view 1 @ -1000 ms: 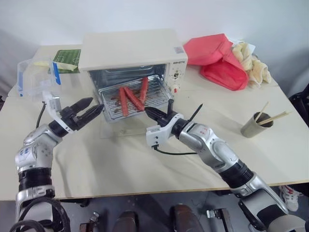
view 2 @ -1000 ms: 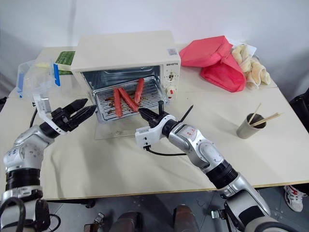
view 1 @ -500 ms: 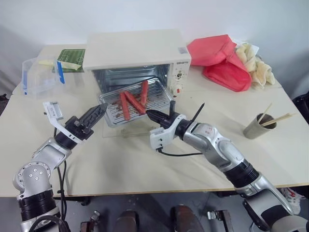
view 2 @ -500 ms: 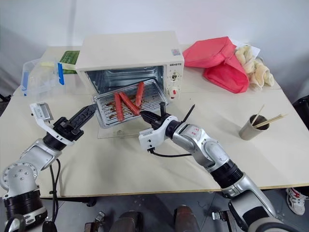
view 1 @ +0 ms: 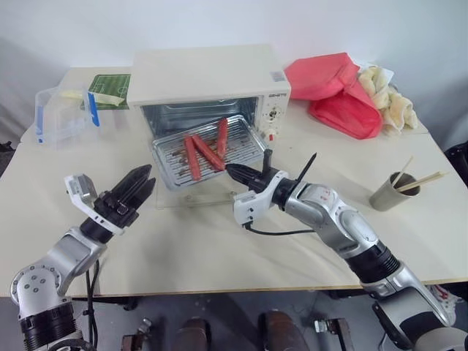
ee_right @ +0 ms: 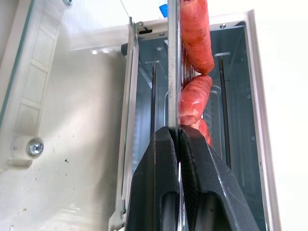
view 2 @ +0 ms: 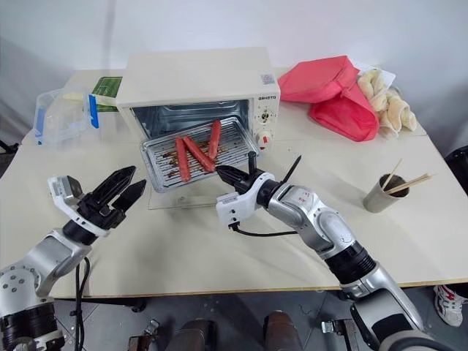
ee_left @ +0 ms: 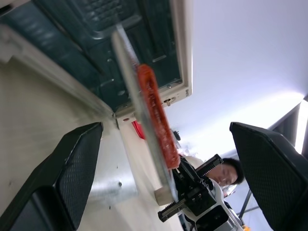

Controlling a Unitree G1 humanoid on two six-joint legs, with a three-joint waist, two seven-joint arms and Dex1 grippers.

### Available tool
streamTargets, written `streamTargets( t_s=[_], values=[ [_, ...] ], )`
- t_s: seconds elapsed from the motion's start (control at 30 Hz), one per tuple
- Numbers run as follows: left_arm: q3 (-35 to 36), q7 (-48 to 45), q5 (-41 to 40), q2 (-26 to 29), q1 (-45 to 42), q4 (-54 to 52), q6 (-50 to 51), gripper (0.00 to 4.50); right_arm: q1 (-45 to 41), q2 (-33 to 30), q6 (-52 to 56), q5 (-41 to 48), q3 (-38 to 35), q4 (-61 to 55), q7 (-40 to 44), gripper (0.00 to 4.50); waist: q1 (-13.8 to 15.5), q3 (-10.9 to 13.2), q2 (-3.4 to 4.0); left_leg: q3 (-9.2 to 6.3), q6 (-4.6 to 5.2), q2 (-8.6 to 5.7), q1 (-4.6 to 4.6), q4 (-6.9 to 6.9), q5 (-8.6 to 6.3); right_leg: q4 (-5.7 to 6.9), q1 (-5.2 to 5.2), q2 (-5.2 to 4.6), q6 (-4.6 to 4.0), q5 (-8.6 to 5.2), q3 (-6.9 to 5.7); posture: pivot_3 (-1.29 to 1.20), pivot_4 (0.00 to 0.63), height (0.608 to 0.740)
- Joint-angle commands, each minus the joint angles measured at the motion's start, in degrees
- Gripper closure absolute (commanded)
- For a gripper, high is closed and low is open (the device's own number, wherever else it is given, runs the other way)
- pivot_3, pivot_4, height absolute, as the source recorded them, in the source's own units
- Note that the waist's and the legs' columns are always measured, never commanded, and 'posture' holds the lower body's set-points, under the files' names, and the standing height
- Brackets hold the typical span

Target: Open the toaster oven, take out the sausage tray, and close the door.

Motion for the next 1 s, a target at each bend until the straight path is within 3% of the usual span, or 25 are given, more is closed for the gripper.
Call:
streamTargets(
  t_s=[0.03,0.43,0.53,0.9,0.97,1.0],
  values=[
    [0.1,-0.5,-2.3,1.4,-0.3,1.5,-0.3,0.00,0.1,-0.6,-1.4,1.6,-2.5,-3.8,-0.2,4.39,0.1,0.0,0.00,0.00,0.00,0.00,0.00,0.01,0.00,0.00,0.00,0.00,0.00,0.00,0.00,0.00,0.150,0.740],
    [-3.7,-6.1,1.4,6.4,-7.3,12.4,3.8,0.00,0.6,-1.0,-2.5,1.9,-3.1,-4.4,0.8,4.39,0.0,0.0,0.00,0.01,0.00,-0.02,0.01,-0.03,0.00,-0.03,-0.01,0.01,0.00,0.00,-0.01,0.00,0.150,0.740],
    [-4.2,-7.5,2.3,7.1,-9.1,15.1,5.0,0.51,0.7,-1.0,-2.7,1.9,-3.2,-4.5,0.9,4.50,0.0,0.0,0.00,0.01,0.00,-0.02,0.00,-0.02,0.00,-0.03,-0.01,0.01,0.00,0.00,-0.01,0.00,0.150,0.740],
    [-5.6,-10.8,6.9,8.4,-14.7,19.9,9.4,3.82,1.0,-1.3,-4.0,2.8,-3.3,-5.2,1.9,4.50,-0.1,0.0,0.00,0.00,0.00,-0.03,0.01,-0.02,0.00,-0.01,-0.01,0.01,0.00,0.00,-0.01,0.00,0.150,0.740],
    [-5.6,-11.1,7.4,8.6,-14.8,19.3,10.0,4.37,1.0,-1.3,-4.4,3.1,-3.2,-5.1,2.2,4.50,-0.1,0.0,0.00,0.00,0.00,-0.02,0.01,-0.03,0.00,-0.01,-0.02,0.01,0.00,0.00,-0.01,0.00,0.150,0.740],
    [-5.7,-11.3,8.2,8.7,-14.7,18.8,10.0,4.44,0.9,-1.3,-4.7,3.1,-3.3,-5.1,2.3,4.50,-0.1,0.0,0.00,0.01,0.00,-0.03,0.01,-0.03,0.00,-0.01,-0.03,0.01,0.00,0.00,-0.01,0.00,0.150,0.740]
  ],
)
